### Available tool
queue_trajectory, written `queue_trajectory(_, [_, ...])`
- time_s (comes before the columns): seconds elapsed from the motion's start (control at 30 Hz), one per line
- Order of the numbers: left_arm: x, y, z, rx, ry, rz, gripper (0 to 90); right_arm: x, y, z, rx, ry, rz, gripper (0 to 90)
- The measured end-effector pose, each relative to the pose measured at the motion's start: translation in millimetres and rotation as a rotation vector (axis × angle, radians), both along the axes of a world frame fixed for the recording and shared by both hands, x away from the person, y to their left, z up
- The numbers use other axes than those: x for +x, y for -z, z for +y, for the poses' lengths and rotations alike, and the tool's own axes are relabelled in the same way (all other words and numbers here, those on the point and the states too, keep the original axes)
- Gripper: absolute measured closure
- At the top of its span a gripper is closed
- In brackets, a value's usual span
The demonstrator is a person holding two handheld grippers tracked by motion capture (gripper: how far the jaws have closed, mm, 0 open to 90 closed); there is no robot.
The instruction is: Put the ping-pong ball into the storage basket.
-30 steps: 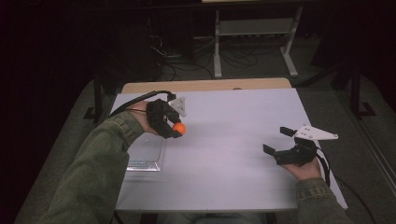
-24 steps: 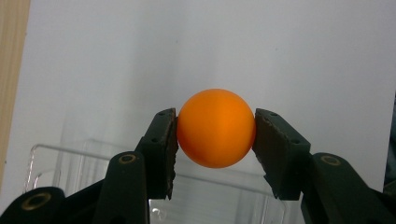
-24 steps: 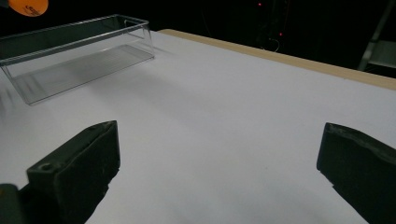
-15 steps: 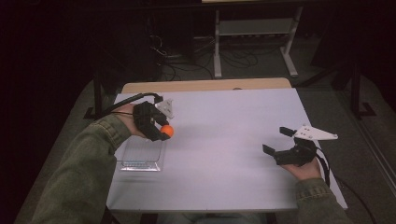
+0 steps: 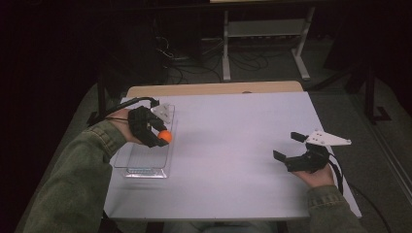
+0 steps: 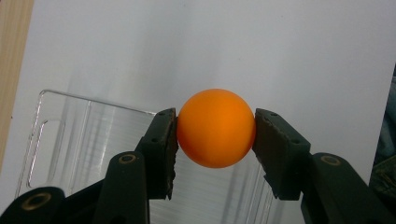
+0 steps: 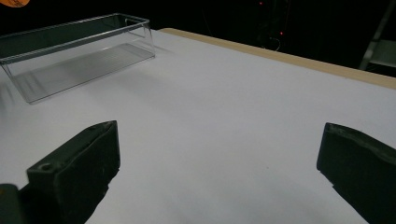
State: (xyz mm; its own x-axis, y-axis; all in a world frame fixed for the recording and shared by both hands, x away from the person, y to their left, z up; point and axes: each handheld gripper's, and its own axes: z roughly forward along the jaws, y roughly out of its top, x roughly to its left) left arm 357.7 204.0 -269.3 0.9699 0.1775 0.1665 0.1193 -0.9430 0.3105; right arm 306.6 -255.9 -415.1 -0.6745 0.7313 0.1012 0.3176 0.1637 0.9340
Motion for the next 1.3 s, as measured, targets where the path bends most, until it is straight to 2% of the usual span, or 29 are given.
queue_trajectory(0.77, [-6.1,0.4,20.2,0.031,-0.035,0.037,50.5,0.2,0.3,0.1,-0.003,0.001,0.003,0.0])
queue_trajectory(1.3, [-8.1,15.2,19.8,0.063,-0.028,0.064,50.5,0.1,0.0,0.5,-0.003,-0.003,-0.004,0.0])
